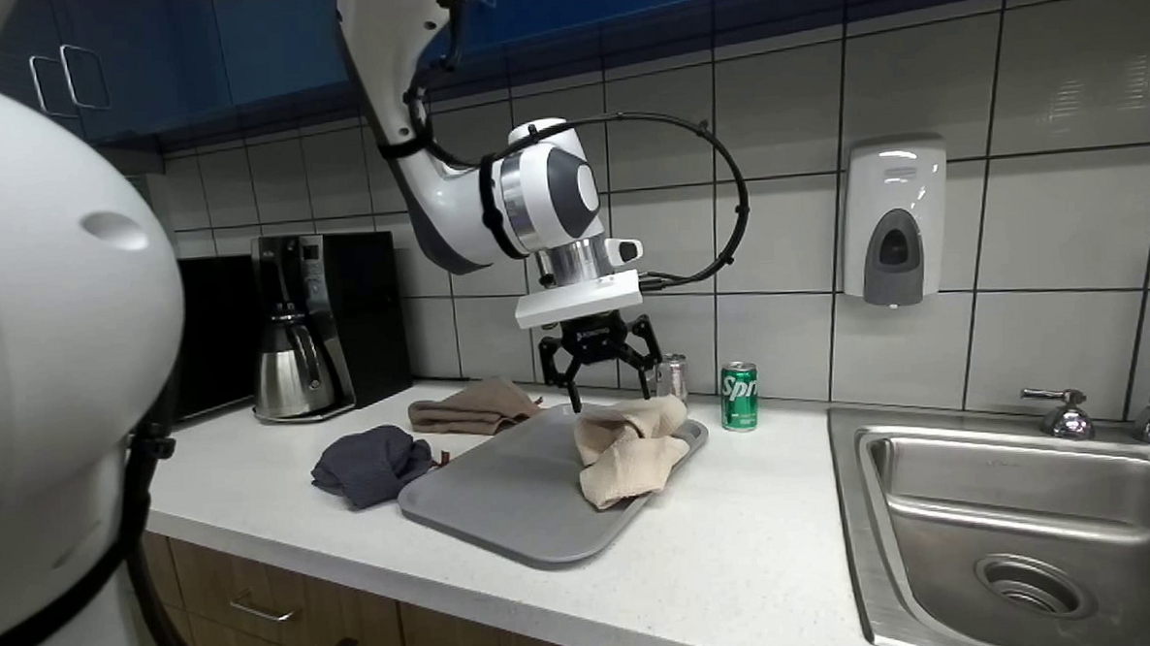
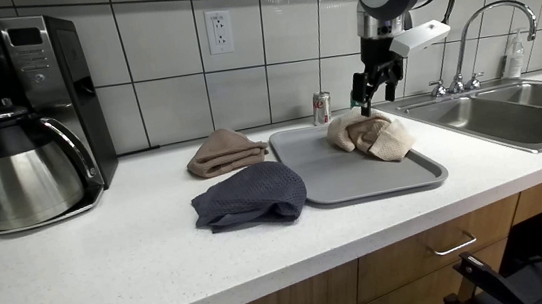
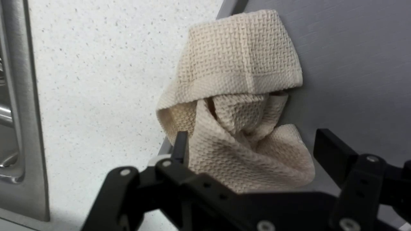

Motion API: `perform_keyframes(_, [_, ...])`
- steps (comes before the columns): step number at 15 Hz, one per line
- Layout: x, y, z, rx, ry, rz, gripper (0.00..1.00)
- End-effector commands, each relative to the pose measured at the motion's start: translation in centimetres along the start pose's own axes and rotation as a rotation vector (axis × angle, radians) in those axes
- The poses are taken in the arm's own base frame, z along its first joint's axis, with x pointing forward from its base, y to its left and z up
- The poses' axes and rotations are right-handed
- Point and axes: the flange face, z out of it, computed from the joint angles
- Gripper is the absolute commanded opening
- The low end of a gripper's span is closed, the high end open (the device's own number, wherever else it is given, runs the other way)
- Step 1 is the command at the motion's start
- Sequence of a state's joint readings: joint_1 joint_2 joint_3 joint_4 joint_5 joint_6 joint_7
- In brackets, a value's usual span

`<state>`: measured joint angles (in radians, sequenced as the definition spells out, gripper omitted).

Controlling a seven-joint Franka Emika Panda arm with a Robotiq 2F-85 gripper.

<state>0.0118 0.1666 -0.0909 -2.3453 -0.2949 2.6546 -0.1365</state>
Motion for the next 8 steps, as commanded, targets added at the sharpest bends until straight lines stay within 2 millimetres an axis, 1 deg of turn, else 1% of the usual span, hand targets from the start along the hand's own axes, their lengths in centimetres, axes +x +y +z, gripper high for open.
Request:
perform_keyframes(1, [0.02,0.03,-0.05,0.001,-0.001,0.000,1.00])
perform_keyframes(6, [0.03,0.03,-0.05,0.001,-0.001,0.000,1.00])
perform_keyframes(8, [-0.08,-0.74,-0.47,-0.012,-0.005,-0.005,1.00])
